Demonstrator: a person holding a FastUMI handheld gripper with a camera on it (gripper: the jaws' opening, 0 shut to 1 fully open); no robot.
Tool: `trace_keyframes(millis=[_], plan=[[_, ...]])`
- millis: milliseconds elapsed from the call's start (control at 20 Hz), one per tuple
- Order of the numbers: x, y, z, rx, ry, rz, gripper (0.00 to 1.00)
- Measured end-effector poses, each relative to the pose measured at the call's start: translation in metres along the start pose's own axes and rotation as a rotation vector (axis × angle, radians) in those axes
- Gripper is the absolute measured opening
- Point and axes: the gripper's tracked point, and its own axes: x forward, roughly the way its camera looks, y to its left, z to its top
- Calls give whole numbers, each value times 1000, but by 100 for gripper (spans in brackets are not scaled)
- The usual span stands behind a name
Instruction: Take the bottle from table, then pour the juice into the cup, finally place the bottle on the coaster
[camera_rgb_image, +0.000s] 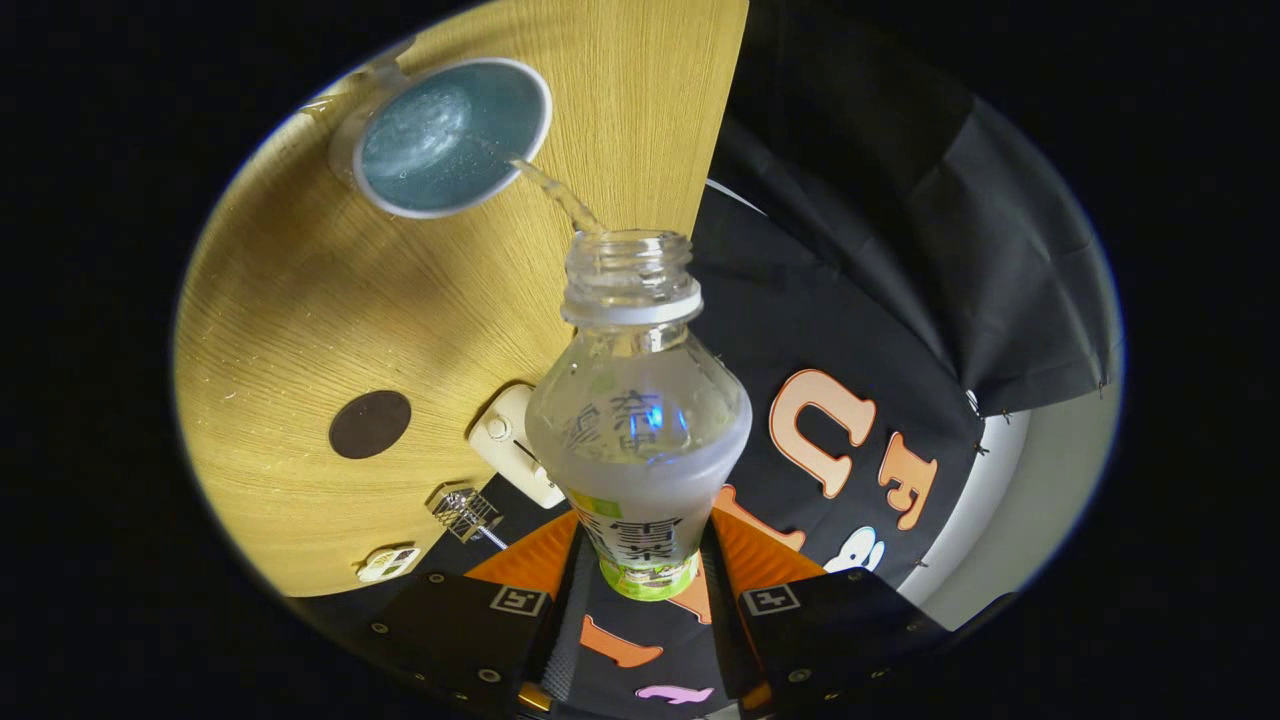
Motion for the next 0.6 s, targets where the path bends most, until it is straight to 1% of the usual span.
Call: trace_keyframes(millis=[150, 350, 600], plan=[[-5, -6, 2, -32, -1, -22, 56], [-6, -7, 7, -46, -18, -26, 56], [-6, -11, 6, -55, -8, -40, 56]])
